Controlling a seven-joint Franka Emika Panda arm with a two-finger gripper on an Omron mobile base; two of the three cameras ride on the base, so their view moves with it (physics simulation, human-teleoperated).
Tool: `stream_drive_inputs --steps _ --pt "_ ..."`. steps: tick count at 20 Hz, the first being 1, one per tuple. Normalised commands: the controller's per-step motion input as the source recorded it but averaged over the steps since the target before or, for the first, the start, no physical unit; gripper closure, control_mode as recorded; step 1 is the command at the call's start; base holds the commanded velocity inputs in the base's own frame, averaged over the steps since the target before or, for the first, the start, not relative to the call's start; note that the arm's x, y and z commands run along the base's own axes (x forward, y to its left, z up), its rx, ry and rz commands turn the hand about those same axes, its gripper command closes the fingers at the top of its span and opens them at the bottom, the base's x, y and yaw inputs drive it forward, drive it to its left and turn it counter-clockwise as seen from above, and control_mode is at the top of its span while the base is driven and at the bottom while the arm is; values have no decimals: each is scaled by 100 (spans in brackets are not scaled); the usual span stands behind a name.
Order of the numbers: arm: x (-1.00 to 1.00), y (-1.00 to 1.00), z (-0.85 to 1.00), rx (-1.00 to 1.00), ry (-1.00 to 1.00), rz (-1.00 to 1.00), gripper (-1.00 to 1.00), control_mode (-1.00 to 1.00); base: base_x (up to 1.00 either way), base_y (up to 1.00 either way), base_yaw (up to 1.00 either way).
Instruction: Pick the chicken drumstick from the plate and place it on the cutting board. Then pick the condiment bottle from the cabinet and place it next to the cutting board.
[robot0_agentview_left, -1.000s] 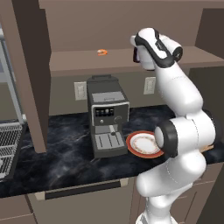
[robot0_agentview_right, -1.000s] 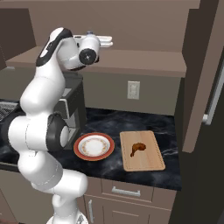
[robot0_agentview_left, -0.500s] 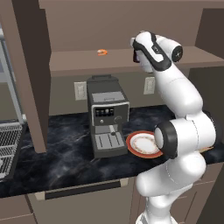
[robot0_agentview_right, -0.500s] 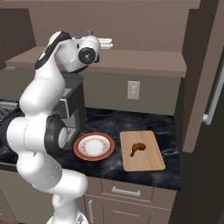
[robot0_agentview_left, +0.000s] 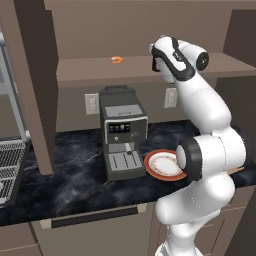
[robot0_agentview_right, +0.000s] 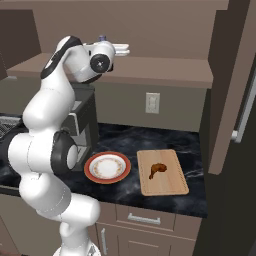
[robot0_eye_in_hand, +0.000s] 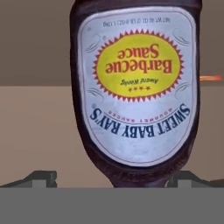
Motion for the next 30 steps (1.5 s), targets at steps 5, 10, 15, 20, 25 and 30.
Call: stream_drive_inputs --steps 5,10,15,20,25,30 --pt "12 0 0 0 0 -3 -100 -100 0 0 0" --pt "15 0 0 0 0 -3 -100 -100 0 0 0" --pt "10 0 0 0 0 -3 -100 -100 0 0 0" --pt "2 0 4 0 0 -3 -100 -100 0 0 0" --pt "-3 0 8 0 1 -2 -100 -100 0 0 0" --pt "-8 7 3 0 0 -1 100 -100 0 0 0"
